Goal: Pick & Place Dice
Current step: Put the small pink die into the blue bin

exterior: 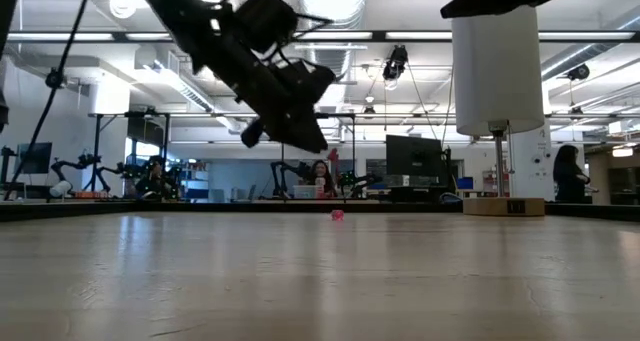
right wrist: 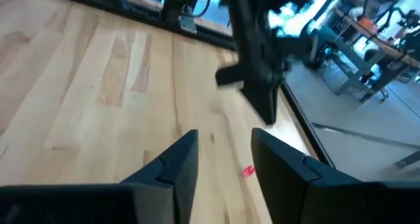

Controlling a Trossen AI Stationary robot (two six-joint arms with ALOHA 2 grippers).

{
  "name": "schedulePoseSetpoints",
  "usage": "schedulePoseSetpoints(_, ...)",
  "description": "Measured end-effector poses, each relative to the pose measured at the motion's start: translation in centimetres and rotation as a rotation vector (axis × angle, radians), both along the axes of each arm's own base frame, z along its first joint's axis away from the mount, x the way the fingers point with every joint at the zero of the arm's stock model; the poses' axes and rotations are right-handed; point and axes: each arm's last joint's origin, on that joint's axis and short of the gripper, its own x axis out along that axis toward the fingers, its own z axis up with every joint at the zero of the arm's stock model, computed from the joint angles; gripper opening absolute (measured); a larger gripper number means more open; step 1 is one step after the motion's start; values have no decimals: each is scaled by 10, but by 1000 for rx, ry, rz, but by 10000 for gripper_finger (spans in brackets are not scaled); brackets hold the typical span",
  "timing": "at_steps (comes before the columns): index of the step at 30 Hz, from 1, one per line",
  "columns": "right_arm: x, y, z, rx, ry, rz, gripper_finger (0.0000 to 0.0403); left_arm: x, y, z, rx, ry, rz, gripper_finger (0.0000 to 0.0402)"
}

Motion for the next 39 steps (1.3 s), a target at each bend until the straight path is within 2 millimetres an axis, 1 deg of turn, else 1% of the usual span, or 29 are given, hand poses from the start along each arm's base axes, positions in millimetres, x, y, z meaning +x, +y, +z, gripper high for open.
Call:
schedulePoseSetpoints(3, 5, -1, -6, 6, 24, -18, 154, -11, -6, 13, 21, -25, -16, 78)
schedulePoseSetpoints(8, 18, -10, -17, 61, 82, -6, 171, -31, -22, 36, 44, -92, -53, 78)
schedulePoseSetpoints(14, 34, -37, -28, 159, 142, -15, 178, -51, -43, 56, 91, -145, -126, 78)
schedulePoseSetpoints(18, 47, -57, -41, 206, 181, -41, 176, -60, -53, 63, 100, -174, -160, 78)
schedulePoseSetpoints(22, 64, -77, -57, 258, 190, -37, 170, -65, -57, 66, 100, -175, -174, 78)
schedulePoseSetpoints(25, 76, -89, -71, 300, 201, 10, 165, -65, -58, 66, 99, -171, -177, 78)
schedulePoseSetpoints(27, 85, -97, -78, 332, 178, 47, 162, -65, -58, 65, 99, -168, -177, 78)
schedulePoseSetpoints(33, 99, -124, -101, 363, 183, 42, 152, -66, -58, 65, 99, -157, -175, 78)
schedulePoseSetpoints(39, 109, -144, -115, 353, 199, 9, 143, -66, -57, 64, 100, -148, -171, 78)
